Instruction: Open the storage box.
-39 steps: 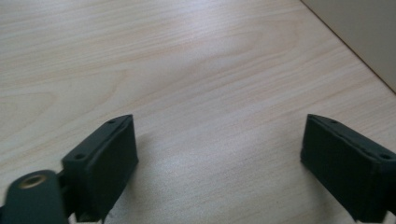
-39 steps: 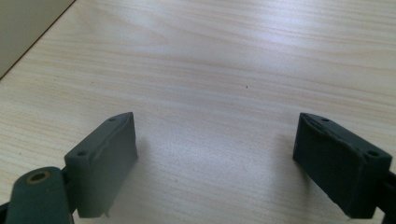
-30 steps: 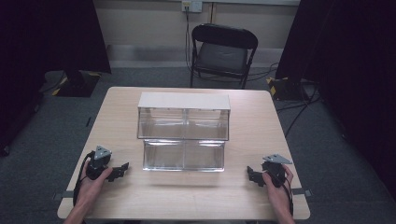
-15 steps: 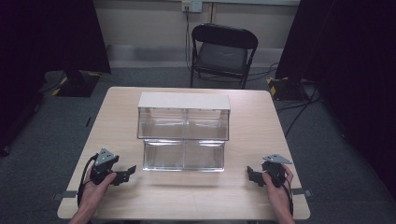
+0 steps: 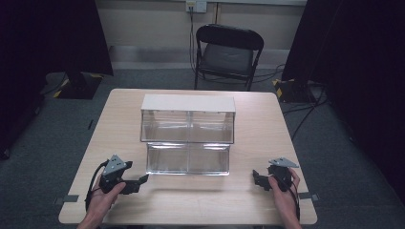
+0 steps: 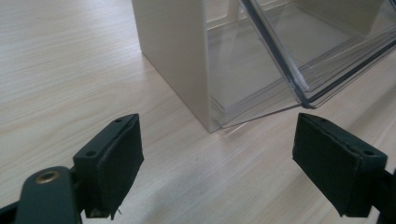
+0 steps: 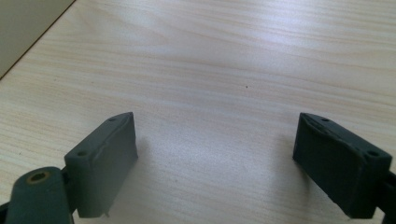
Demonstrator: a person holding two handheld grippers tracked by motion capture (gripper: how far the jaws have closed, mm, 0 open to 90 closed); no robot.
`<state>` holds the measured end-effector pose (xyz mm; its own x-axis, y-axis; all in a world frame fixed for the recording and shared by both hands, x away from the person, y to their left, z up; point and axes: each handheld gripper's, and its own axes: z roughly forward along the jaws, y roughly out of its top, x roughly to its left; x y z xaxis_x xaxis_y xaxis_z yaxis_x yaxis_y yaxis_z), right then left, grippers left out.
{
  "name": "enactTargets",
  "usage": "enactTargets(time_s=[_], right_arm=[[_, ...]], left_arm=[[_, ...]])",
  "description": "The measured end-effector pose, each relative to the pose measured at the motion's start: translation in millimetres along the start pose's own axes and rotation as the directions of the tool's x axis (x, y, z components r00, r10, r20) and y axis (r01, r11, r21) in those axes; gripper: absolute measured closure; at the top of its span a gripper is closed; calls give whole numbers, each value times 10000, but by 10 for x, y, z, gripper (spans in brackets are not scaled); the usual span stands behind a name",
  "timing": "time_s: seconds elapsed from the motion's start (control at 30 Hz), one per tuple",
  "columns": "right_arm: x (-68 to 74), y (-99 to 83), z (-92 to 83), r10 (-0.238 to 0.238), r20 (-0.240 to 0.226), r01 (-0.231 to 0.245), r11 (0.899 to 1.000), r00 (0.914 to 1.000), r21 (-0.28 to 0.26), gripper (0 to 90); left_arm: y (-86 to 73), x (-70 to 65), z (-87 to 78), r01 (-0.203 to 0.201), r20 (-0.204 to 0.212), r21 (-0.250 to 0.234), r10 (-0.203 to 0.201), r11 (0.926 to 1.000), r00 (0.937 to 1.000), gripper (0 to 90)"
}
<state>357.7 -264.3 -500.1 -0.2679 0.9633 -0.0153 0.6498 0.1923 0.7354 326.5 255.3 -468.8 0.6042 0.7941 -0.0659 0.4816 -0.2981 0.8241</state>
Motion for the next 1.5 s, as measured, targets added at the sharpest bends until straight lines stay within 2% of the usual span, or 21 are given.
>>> enactTargets(time_s=[0.2,0.37,0.7,0.73,0.77,0.8,0.87,0.97,1.07,1.1,1.13,1.27,1.37,1.5], right_arm=[[0,0,0,1,-2,-1,10000,10000,0,127],[0,0,0,1,-2,-1,10000,10000,1,127],[0,0,0,0,-2,0,10000,10000,-1,127],[0,0,0,0,-1,0,10000,10000,0,127],[0,0,0,0,-2,0,10000,10000,0,127],[0,0,0,1,-2,-1,10000,10000,1,127],[0,0,0,1,-2,-1,10000,10000,1,127],[0,0,0,2,-3,-2,10000,10000,1,127],[0,0,0,0,-5,0,10000,10000,-1,127],[0,0,0,3,-3,-3,10000,10000,0,127],[0,0,0,1,-2,-1,10000,10000,0,127],[0,0,0,2,-1,-2,10000,10000,0,127],[0,0,0,1,-2,-1,10000,10000,-1,127],[0,0,0,0,-2,0,10000,10000,0,127]], left_arm=[[24,-37,50,-27,220,-3,27,10000,9998,160],[54,-68,85,-55,215,-185,59,9998,9998,164],[60,-83,70,-31,515,-380,51,9993,9987,158],[58,-73,74,224,872,-414,-187,9989,9960,164],[55,-65,76,608,1268,-579,-531,9965,9905,155],[61,-55,55,840,1304,-804,-731,9932,9888,157],[86,-37,23,977,900,-1101,-880,9891,9920,161],[78,-5,18,1135,1027,-1093,-1024,9875,9894,153],[79,-42,14,815,895,-981,-727,9918,9933,161],[81,-50,16,524,816,-897,-451,9946,9956,160],[80,-69,28,439,826,-811,-372,9957,9959,160],[79,-95,76,284,949,-450,-241,9986,9952,154],[78,-90,122,225,718,-251,-206,9994,9972,160],[78,-79,136,181,878,-352,-149,9992,9960,153]])
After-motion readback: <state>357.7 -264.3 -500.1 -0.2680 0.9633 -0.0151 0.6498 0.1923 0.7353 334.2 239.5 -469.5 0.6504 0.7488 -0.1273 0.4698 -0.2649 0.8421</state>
